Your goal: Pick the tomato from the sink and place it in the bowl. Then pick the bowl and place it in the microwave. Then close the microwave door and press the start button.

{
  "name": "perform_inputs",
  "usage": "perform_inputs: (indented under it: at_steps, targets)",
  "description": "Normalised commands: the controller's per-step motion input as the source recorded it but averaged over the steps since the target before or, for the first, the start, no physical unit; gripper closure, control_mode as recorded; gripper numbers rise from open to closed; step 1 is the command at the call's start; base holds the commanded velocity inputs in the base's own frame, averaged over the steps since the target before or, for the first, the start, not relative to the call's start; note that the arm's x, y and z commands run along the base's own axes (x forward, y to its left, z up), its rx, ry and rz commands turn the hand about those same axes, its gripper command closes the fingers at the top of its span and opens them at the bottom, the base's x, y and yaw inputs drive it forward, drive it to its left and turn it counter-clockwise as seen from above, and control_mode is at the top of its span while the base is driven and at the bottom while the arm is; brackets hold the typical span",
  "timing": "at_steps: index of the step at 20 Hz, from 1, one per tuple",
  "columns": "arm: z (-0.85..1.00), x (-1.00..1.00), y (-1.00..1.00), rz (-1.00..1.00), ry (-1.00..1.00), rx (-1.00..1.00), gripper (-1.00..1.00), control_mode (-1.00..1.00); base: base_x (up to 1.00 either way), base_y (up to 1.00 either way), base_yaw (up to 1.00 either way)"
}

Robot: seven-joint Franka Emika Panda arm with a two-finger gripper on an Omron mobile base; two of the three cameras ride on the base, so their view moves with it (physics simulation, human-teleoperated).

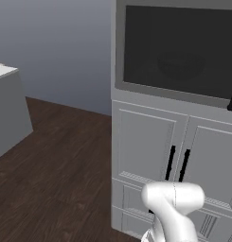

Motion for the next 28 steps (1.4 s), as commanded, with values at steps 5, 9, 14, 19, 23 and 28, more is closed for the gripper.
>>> perform_inputs:
  at_steps: [5,9,14,19,23,28]
  targets:
    - [0.0,0.41,-0.28,0.01,0.0,0.01,1.0,-1.0,0.0,0.0,0.0]
    - [-0.01,0.11,-0.29,0.02,0.01,-0.05,1.0,-1.0,0.0,0.0,0.0]
    - [-0.03,0.0,-0.07,0.0,0.02,-0.23,1.0,-1.0,0.0,0.0,0.0]
    - [-0.02,0.0,0.0,0.0,0.03,-0.24,1.0,-1.0,0.0,0.0,0.0]
    - [-0.04,0.08,0.0,0.0,0.11,-0.25,1.0,-1.0,0.0,0.0,0.0]
    - [-0.14,0.34,-0.11,0.0,0.21,-0.09,1.0,-1.0,0.0,0.0,0.0]
